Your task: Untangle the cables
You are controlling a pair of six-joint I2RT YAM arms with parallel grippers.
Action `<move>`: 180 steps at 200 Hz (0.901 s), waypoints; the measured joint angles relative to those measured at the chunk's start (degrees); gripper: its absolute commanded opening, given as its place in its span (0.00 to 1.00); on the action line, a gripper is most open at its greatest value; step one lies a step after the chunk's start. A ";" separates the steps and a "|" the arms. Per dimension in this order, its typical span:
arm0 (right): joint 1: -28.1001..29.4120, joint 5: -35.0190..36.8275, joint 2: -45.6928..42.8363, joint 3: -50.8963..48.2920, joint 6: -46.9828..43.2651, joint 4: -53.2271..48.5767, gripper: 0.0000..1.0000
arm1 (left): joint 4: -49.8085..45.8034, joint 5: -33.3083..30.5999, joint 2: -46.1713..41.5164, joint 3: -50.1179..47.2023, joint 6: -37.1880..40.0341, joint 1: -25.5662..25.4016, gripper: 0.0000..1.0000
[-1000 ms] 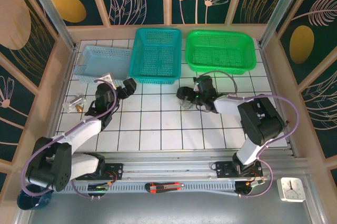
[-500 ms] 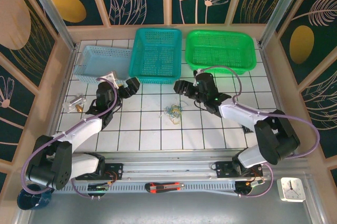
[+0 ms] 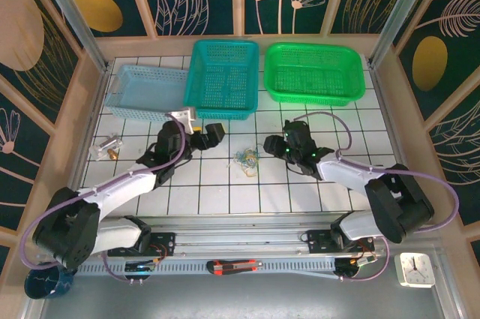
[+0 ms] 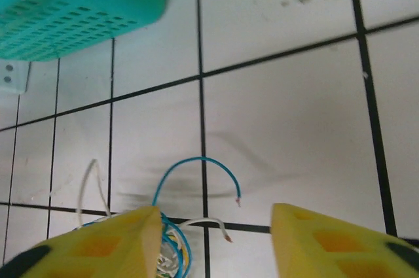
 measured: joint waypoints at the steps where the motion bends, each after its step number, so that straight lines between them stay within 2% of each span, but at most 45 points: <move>1: 0.00 -0.02 0.00 -0.09 0.09 0.07 0.43 | -0.07 -0.09 0.09 0.09 0.02 -0.13 0.99; 25: -0.24 -0.35 0.09 -1.57 2.38 1.38 0.42 | -1.88 -3.08 3.91 2.69 1.73 -3.98 0.99; 60: -0.24 -1.51 1.44 -1.68 4.52 4.76 0.41 | -3.65 -5.20 8.63 4.94 2.99 -6.97 0.99; 95: -0.24 -2.38 3.37 -1.68 5.81 6.67 0.41 | -4.50 -6.21 9.79 6.03 3.48 -7.91 0.99; 150: -0.24 -3.50 5.70 -1.68 6.93 8.94 0.33 | -4.70 -7.28 9.79 6.64 3.85 -8.17 0.99; 180: -0.24 -4.13 6.67 -1.68 7.37 10.03 0.32 | -4.92 -7.50 9.79 6.64 3.85 -8.17 0.99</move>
